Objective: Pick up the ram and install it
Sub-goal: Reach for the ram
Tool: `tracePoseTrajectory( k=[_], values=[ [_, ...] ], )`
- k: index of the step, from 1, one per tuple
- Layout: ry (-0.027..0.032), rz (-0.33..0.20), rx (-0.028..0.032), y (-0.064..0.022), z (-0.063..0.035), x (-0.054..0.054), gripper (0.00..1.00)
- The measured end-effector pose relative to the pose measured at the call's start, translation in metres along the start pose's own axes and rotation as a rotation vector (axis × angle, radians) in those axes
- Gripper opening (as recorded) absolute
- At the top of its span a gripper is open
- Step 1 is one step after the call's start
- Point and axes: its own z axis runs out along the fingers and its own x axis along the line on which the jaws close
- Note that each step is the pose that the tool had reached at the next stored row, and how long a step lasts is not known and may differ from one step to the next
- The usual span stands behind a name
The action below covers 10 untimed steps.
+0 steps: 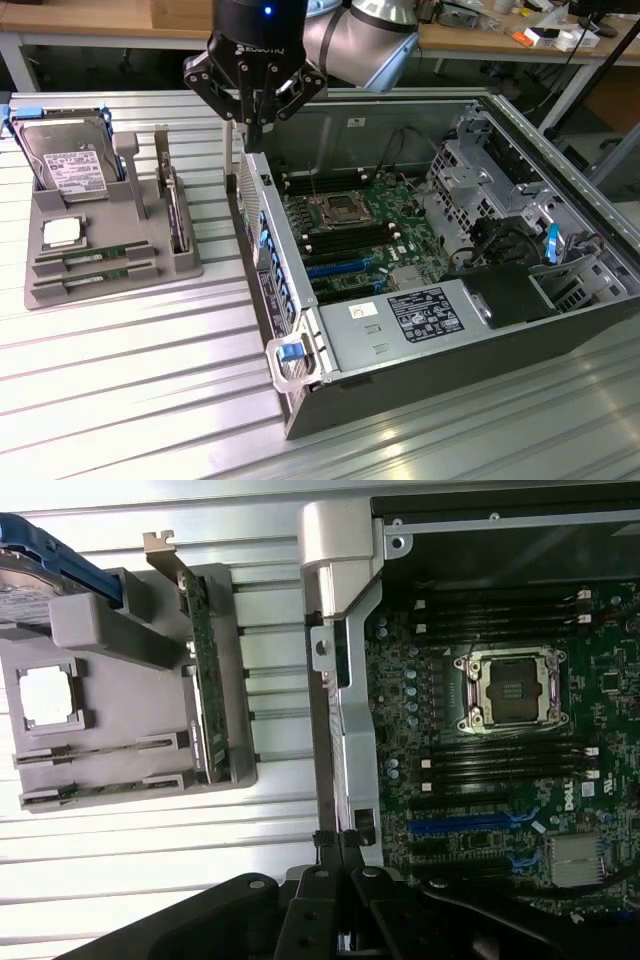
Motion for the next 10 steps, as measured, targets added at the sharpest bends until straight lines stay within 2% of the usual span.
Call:
tracePoseTrajectory(
  k=[10],
  values=[
    [-0.0001, 0.000, -0.0001, -0.0013, -0.0004, 0.017, 0.10]
  ],
)
